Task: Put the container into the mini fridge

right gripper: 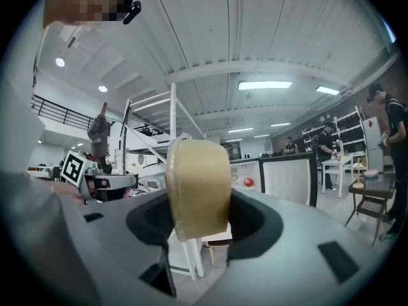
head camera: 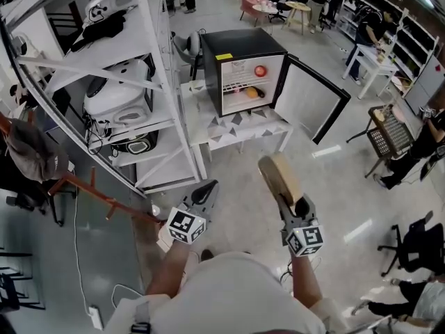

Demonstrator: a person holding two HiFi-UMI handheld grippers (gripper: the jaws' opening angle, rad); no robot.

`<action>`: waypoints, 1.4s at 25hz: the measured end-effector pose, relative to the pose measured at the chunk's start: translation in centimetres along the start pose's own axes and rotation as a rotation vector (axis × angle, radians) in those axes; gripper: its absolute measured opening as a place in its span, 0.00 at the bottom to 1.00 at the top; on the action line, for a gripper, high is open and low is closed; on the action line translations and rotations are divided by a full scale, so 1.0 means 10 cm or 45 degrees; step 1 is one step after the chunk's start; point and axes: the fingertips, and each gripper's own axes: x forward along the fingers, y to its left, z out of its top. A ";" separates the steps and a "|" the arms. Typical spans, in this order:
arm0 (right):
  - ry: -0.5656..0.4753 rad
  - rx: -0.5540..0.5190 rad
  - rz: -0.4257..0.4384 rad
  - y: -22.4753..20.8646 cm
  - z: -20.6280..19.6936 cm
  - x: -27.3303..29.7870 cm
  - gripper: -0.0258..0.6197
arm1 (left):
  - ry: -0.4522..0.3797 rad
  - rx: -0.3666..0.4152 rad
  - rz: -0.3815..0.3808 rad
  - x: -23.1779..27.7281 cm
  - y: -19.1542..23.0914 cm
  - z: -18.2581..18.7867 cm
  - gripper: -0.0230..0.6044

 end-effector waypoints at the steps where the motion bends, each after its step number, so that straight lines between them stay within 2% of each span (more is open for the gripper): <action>1: -0.001 0.009 0.002 -0.02 0.00 -0.01 0.39 | 0.001 0.000 0.001 0.01 -0.02 0.00 0.04; 12: 0.022 -0.009 0.037 -0.25 -0.04 -0.20 0.39 | 0.019 -0.003 0.025 0.13 -0.27 -0.03 0.04; 21: 0.012 0.049 0.074 -0.54 -0.15 -0.38 0.39 | 0.036 0.003 0.060 0.24 -0.60 -0.10 0.04; 27: 0.018 0.025 0.112 -0.66 -0.16 -0.47 0.39 | 0.033 -0.009 0.084 0.32 -0.78 -0.12 0.04; 35: 0.015 0.029 0.132 -0.80 -0.16 -0.42 0.39 | 0.034 -0.015 0.112 0.42 -0.82 -0.15 0.04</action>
